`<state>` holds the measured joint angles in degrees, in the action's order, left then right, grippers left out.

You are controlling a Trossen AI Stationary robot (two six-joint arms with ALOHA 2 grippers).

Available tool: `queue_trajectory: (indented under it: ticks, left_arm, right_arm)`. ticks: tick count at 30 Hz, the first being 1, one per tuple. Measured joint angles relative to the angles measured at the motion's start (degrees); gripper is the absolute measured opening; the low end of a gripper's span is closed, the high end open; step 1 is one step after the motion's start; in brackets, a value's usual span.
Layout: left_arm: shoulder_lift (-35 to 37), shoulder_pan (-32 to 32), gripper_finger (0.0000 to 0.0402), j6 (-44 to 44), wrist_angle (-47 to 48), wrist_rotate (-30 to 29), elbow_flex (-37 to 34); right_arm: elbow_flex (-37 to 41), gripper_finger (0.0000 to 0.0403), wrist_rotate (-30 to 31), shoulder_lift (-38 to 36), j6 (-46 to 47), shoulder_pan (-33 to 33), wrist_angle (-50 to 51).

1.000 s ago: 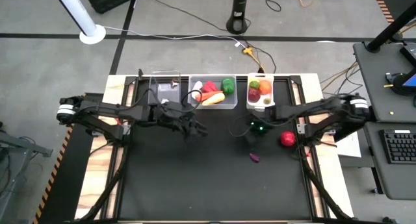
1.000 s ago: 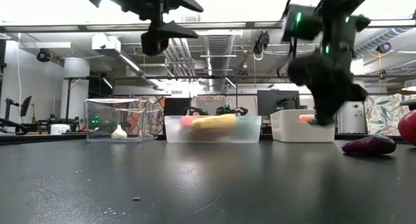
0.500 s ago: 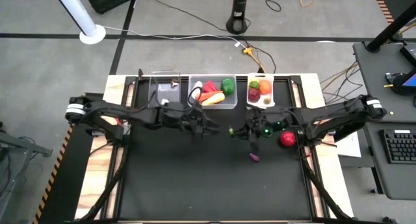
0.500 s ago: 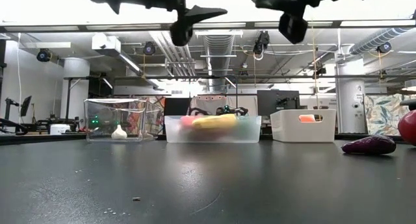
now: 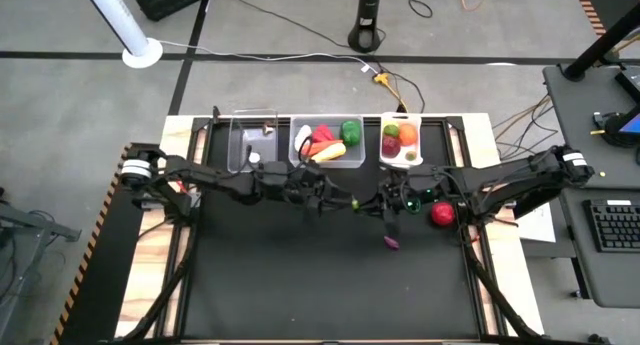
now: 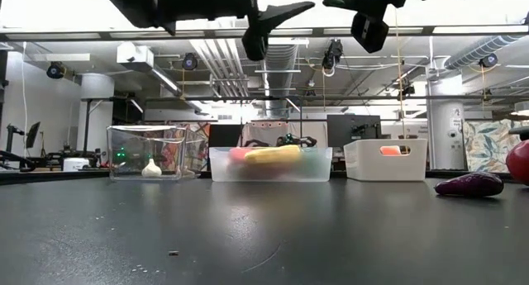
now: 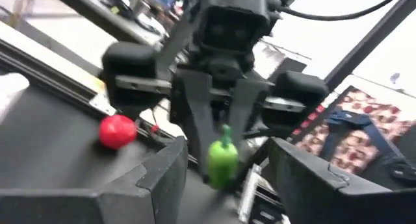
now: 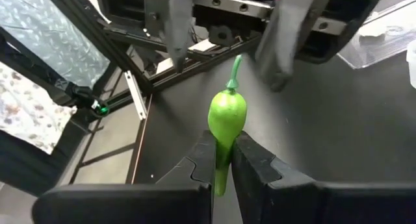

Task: Sort produce into baskets
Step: Put the green chili into the glass bin

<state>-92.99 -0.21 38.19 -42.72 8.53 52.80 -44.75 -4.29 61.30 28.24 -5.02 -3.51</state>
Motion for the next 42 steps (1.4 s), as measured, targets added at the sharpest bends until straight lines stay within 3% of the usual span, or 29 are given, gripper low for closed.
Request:
queue_trajectory:
  ticks: [5, 22, 36, 42]
  left_arm:
    - [-2.2, 0.0, 0.0197, -3.4, -2.4, -2.2, 0.0]
    - [-3.4, -0.8, 0.0189, -9.7, -6.7, -2.0, 0.0]
    - [-4.0, -0.8, 0.0189, -10.7, -7.3, -3.1, 0.0]
    - [-6.7, -0.9, 0.0189, -10.8, -6.6, -3.1, 4.2]
  right_arm:
    - [0.0, 0.0028, 0.0, 0.0, -0.4, 0.0, 0.1]
    - [0.0, 0.0028, 0.5, 0.0, -0.3, 0.0, 0.3]
    - [0.0, 0.0028, 1.4, 0.0, -0.4, 0.1, 0.3]
    - [0.0, 0.0028, 1.5, 0.0, -0.5, 0.1, 0.3]
